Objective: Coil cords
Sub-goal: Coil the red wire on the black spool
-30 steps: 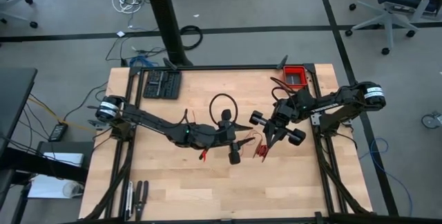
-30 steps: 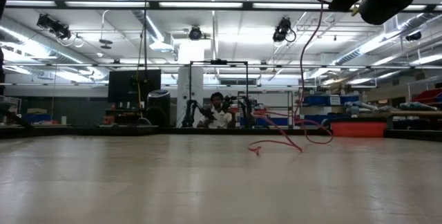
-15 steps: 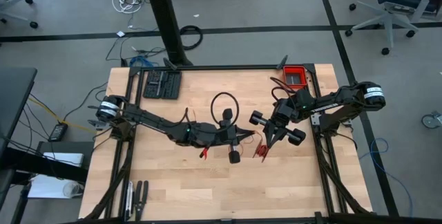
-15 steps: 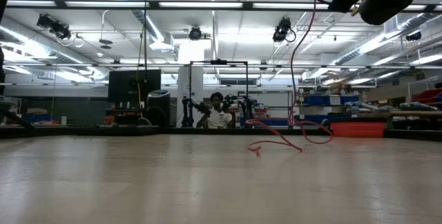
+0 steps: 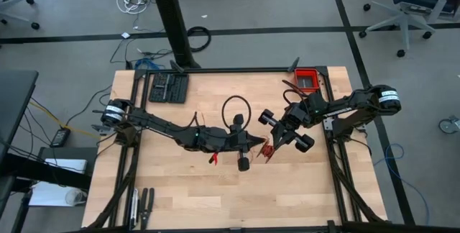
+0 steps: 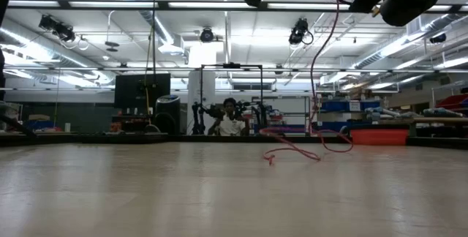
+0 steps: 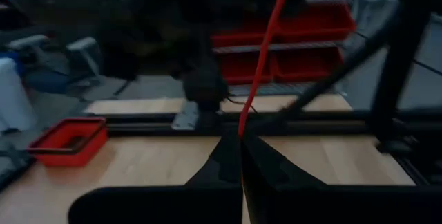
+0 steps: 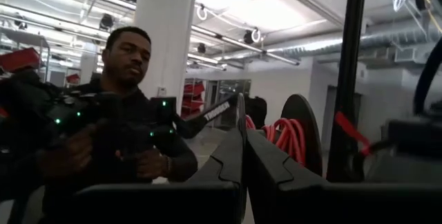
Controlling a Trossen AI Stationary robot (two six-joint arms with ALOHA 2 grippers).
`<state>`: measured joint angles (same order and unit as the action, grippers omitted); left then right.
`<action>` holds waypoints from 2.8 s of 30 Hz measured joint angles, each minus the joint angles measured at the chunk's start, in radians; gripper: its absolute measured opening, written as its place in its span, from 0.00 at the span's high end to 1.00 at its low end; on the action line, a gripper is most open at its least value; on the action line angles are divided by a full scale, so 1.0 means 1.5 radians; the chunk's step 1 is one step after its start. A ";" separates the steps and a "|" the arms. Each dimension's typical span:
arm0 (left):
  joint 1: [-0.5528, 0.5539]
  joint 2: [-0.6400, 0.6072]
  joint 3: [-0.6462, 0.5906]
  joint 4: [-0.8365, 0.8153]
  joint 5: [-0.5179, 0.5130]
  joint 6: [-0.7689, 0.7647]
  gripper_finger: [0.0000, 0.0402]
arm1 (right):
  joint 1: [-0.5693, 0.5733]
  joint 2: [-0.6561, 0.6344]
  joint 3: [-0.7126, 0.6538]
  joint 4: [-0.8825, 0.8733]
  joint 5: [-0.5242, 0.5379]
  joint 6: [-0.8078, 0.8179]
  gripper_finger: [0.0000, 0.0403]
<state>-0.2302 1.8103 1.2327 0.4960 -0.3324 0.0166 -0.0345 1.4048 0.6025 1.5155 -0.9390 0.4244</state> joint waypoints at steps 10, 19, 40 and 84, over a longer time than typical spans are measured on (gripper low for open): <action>-0.024 -0.025 0.000 -0.138 0.011 -0.020 1.00 | -0.038 0.000 0.000 -0.022 -0.033 0.099 0.99; -0.034 -0.117 0.000 -0.353 0.023 -0.076 1.00 | -0.082 0.000 -0.021 -0.158 0.022 0.124 0.99; -0.032 -0.147 0.008 -0.437 0.024 0.011 1.00 | -0.079 0.000 -0.024 -0.360 0.004 0.118 0.99; -0.064 -0.121 0.010 -0.390 -0.244 0.054 0.75 | -0.097 0.000 -0.024 -0.307 0.025 0.234 0.99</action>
<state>-0.3267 1.6283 1.2472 -0.0895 -0.6990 0.0982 -0.1799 1.4052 0.5659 1.0552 -0.9012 0.7757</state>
